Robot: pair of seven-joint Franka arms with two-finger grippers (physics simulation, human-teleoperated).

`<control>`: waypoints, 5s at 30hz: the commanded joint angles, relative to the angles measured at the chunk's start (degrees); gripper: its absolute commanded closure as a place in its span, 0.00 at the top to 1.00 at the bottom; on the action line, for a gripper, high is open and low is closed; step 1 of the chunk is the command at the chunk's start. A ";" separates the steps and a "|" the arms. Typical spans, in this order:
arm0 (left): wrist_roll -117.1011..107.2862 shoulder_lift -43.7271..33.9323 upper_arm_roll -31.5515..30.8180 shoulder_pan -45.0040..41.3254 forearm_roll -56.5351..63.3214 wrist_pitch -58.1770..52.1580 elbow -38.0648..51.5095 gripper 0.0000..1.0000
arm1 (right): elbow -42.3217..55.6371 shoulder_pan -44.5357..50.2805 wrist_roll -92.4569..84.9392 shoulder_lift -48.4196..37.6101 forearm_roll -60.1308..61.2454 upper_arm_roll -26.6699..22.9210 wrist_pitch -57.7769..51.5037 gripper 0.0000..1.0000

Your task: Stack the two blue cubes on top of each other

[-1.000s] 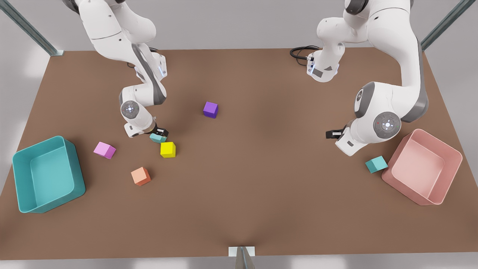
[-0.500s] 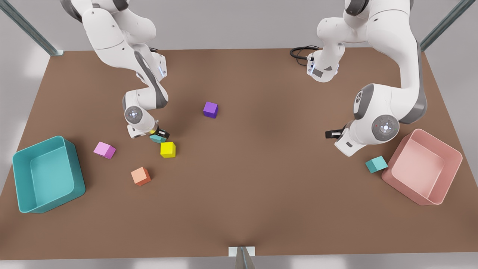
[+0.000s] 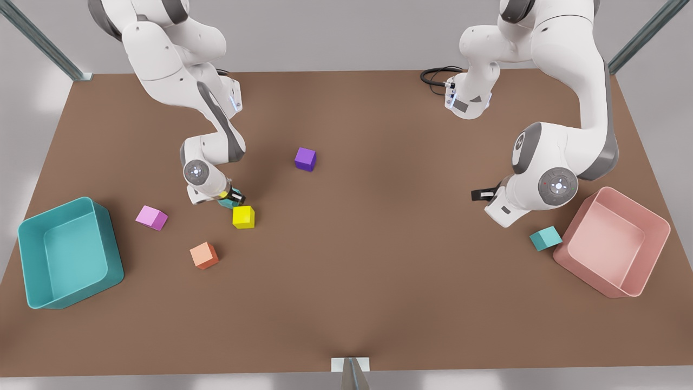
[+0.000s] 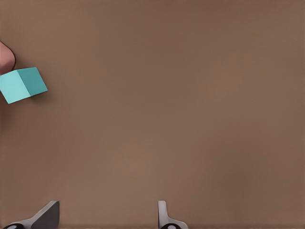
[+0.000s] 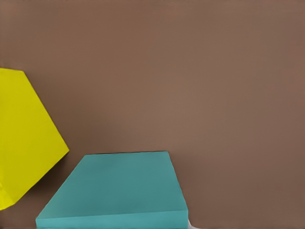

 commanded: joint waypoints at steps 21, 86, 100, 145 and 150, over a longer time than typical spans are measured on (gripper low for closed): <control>-0.08 -0.06 -0.01 0.10 0.04 -0.05 0.02 1.00 | 0.01 18.03 -0.55 -5.97 26.99 1.54 -2.89 0.67; 11.35 19.27 7.98 21.98 -4.88 49.35 -18.78 0.68 | 53.63 -0.51 -22.35 -10.10 -7.29 2.94 -63.71 1.00; -37.16 7.57 -12.58 -11.23 -4.44 24.74 -12.64 0.67 | 54.34 -1.21 -25.60 -10.01 -8.34 2.15 -66.79 1.00; -45.43 15.14 -17.41 -11.07 6.55 34.15 -6.66 1.00 | 56.53 -1.21 -25.43 -7.55 -8.17 2.15 -67.41 1.00; -17.24 12.95 -19.00 8.79 5.05 -17.09 21.64 1.00 | 56.53 -1.21 -25.43 -7.55 -8.08 2.15 -67.41 1.00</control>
